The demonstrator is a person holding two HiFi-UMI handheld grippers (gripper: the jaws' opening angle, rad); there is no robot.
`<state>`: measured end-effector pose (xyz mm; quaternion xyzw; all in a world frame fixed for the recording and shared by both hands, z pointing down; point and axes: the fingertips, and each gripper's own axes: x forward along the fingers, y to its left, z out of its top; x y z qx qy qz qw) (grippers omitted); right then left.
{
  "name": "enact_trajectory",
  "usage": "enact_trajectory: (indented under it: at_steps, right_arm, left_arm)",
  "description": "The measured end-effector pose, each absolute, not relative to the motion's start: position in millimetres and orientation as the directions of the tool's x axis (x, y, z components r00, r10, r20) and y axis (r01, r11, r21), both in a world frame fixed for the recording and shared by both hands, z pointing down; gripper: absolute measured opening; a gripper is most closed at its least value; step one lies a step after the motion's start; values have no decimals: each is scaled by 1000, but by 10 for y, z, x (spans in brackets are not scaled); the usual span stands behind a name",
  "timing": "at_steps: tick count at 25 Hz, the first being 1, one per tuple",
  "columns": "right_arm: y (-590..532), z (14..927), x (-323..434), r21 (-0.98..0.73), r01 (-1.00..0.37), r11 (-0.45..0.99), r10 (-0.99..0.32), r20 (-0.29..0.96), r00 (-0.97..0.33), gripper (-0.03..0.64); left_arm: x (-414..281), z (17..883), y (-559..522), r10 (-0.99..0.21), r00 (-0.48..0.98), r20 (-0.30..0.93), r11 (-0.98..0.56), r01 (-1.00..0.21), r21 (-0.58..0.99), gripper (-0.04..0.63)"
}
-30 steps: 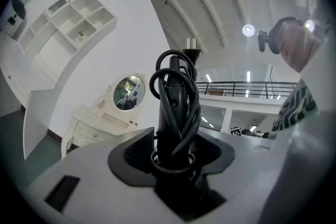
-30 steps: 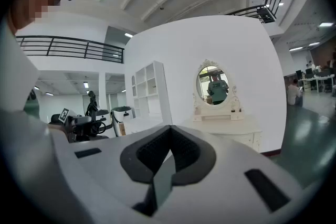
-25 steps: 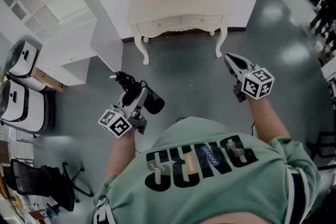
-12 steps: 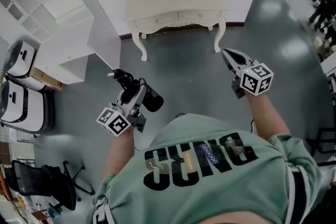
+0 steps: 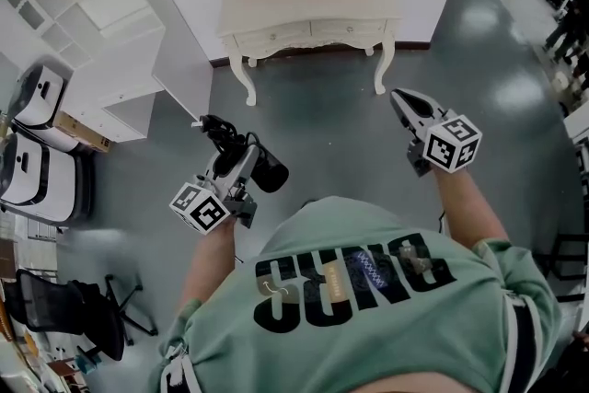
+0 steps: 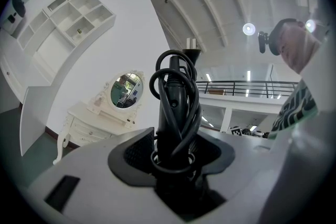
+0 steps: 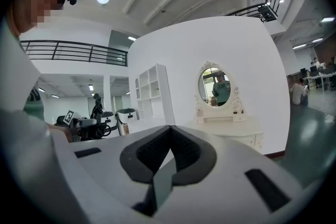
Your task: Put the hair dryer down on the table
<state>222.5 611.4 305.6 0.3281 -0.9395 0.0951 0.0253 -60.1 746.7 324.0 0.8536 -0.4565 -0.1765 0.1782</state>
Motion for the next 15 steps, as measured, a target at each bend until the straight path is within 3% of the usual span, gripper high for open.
enact_trajectory:
  at_steps: [15]
  right_arm:
    - [5912, 3216, 3128, -194, -592, 783, -581, 113, -806, -6]
  left_arm:
    - [370, 3275, 7194, -839, 529, -131, -521, -710, 474, 213]
